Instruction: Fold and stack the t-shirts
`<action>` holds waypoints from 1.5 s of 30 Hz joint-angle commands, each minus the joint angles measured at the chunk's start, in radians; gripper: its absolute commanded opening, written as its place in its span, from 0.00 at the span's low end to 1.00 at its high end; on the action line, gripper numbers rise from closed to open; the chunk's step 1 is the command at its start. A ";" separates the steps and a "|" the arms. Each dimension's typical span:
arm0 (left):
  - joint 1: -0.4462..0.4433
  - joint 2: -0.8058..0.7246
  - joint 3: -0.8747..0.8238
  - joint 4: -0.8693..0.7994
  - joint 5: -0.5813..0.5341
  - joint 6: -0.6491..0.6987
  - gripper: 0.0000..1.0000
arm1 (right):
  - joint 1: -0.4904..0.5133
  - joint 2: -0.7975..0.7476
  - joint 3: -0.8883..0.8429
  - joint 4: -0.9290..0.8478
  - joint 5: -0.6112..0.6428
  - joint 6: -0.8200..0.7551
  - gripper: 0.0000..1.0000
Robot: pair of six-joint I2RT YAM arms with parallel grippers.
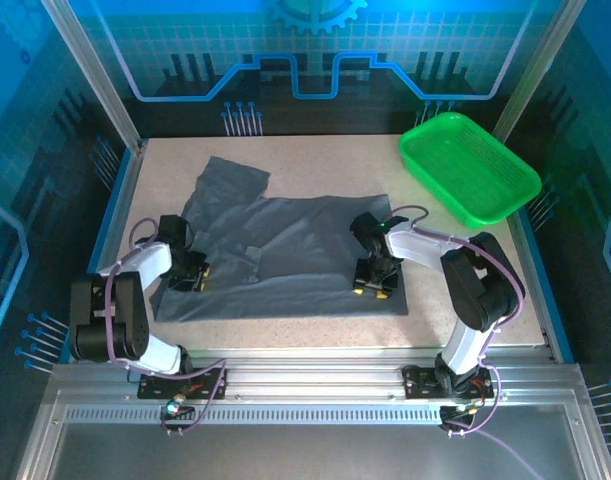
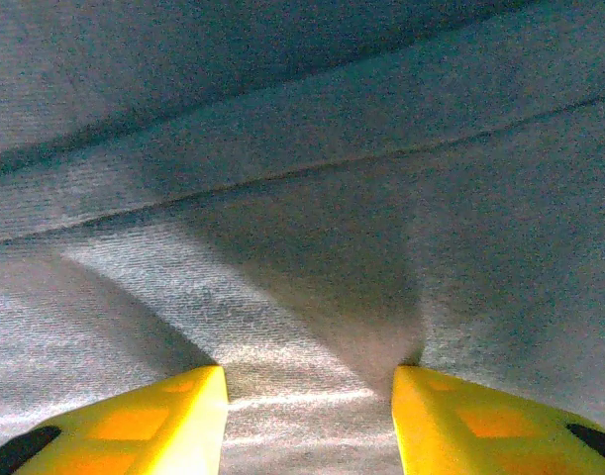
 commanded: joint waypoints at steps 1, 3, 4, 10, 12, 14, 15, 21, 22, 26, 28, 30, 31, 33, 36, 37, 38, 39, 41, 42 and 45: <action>0.042 -0.004 -0.082 -0.124 -0.019 -0.002 0.30 | 0.018 -0.022 -0.017 -0.034 -0.022 0.050 0.49; 0.054 -0.024 -0.077 -0.126 -0.041 0.014 0.31 | 0.017 -0.022 0.000 -0.047 -0.027 0.042 0.49; 0.056 -0.028 -0.056 -0.140 -0.055 0.026 0.31 | 0.016 -0.026 0.008 -0.053 -0.030 0.041 0.49; 0.044 -0.060 0.133 -0.243 -0.168 0.022 0.44 | -0.001 -0.106 0.092 -0.087 0.000 0.047 0.55; 0.014 -0.036 0.239 -0.247 -0.200 0.042 0.45 | -0.031 -0.119 0.118 -0.053 -0.002 0.019 0.58; -0.010 0.028 0.355 -0.215 -0.205 0.090 0.46 | -0.077 -0.110 0.147 0.039 -0.054 -0.048 0.60; -0.016 0.077 0.417 -0.198 -0.199 0.114 0.46 | -0.097 -0.097 0.163 0.082 -0.089 -0.082 0.60; -0.001 0.386 0.741 -0.079 -0.153 0.227 0.47 | -0.153 0.082 0.425 0.157 -0.225 -0.291 0.60; 0.004 0.426 0.780 -0.058 -0.152 0.235 0.47 | -0.160 0.113 0.465 0.150 -0.231 -0.305 0.60; 0.022 0.606 0.922 0.076 -0.160 0.262 0.47 | -0.180 0.208 0.605 0.101 -0.230 -0.327 0.60; 0.031 0.696 1.009 0.113 -0.169 0.275 0.47 | -0.185 0.227 0.638 0.096 -0.238 -0.324 0.60; 0.038 0.787 1.098 0.147 -0.172 0.275 0.47 | -0.186 0.235 0.661 0.086 -0.231 -0.317 0.60; 0.038 0.820 1.132 0.162 -0.174 0.276 0.48 | -0.186 0.233 0.661 0.085 -0.230 -0.312 0.60; 0.039 0.893 1.221 0.182 -0.187 0.290 0.48 | -0.184 0.216 0.642 0.091 -0.226 -0.296 0.60; 0.039 0.974 1.339 0.186 -0.206 0.302 0.49 | -0.183 0.174 0.579 0.124 -0.228 -0.268 0.60; 0.039 1.002 1.377 0.188 -0.207 0.303 0.49 | -0.184 0.159 0.555 0.138 -0.229 -0.258 0.60; 0.038 1.032 1.416 0.182 -0.206 0.305 0.49 | -0.183 0.142 0.523 0.156 -0.229 -0.245 0.60; 0.036 1.062 1.466 0.165 -0.203 0.308 0.49 | -0.183 0.128 0.498 0.170 -0.228 -0.232 0.60; 0.031 1.125 1.571 0.098 -0.198 0.310 0.49 | -0.183 0.109 0.458 0.193 -0.228 -0.212 0.60; 0.029 1.160 1.629 0.047 -0.192 0.306 0.49 | -0.183 0.101 0.445 0.203 -0.228 -0.203 0.60; 0.020 1.234 1.739 -0.079 -0.174 0.270 0.51 | -0.183 0.092 0.432 0.216 -0.225 -0.189 0.60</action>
